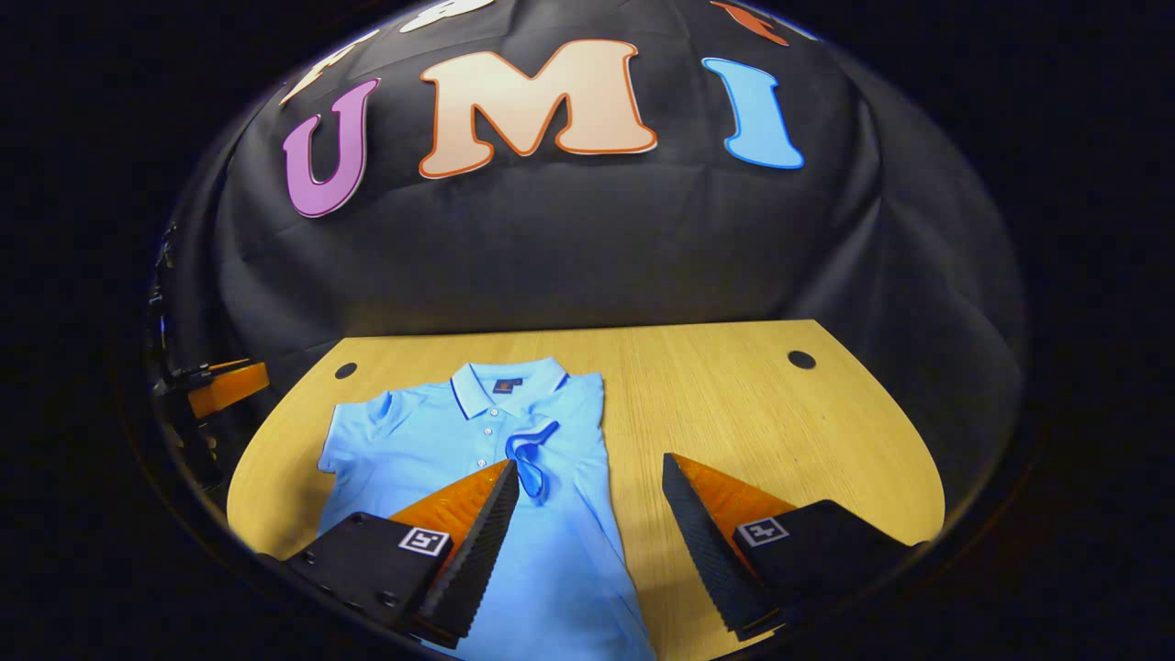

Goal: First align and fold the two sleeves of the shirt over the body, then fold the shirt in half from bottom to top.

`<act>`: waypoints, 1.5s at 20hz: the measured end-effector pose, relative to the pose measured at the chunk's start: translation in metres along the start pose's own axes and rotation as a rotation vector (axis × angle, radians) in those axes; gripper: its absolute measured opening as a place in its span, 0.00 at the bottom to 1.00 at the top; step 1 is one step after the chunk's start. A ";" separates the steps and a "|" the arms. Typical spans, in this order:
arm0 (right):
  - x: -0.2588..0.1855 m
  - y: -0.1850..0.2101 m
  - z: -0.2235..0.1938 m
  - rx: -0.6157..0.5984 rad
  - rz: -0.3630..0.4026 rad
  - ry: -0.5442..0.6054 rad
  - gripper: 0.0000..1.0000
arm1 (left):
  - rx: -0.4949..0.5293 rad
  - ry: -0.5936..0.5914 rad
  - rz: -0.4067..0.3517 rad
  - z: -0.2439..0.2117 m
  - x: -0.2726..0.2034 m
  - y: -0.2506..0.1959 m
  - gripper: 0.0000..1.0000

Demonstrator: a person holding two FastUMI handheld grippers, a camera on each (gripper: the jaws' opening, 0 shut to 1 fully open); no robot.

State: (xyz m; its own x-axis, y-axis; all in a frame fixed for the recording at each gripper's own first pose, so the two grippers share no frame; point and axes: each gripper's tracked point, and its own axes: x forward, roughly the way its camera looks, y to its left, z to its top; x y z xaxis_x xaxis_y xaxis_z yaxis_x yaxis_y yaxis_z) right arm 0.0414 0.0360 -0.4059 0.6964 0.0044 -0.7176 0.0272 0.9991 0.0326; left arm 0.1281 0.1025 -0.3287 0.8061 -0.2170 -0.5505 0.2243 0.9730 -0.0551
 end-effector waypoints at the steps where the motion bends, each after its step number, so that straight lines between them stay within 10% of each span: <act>1: -0.006 -0.004 -0.007 0.009 -0.017 0.008 0.94 | 0.004 0.007 -0.013 -0.005 0.007 0.003 0.94; 22: -0.044 -0.005 -0.044 0.030 -0.117 0.059 0.99 | 0.043 0.253 -0.051 -0.117 0.092 0.026 0.96; 25: -0.041 -0.001 -0.044 0.049 -0.103 0.057 0.99 | 0.026 0.253 -0.072 -0.119 0.094 0.015 0.65; 28: -0.040 -0.004 -0.045 0.053 -0.094 0.056 0.99 | -0.019 0.238 -0.064 -0.117 0.096 0.005 0.08; 30: -0.041 -0.007 -0.041 0.061 -0.090 0.048 0.99 | -0.027 0.261 -0.020 -0.117 0.095 0.006 0.00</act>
State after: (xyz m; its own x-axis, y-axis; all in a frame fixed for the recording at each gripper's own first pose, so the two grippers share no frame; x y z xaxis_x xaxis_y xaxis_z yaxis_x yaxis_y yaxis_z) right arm -0.0172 0.0305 -0.4053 0.6539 -0.0815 -0.7522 0.1322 0.9912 0.0076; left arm 0.1424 0.0971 -0.4788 0.6321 -0.2118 -0.7454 0.2212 0.9712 -0.0883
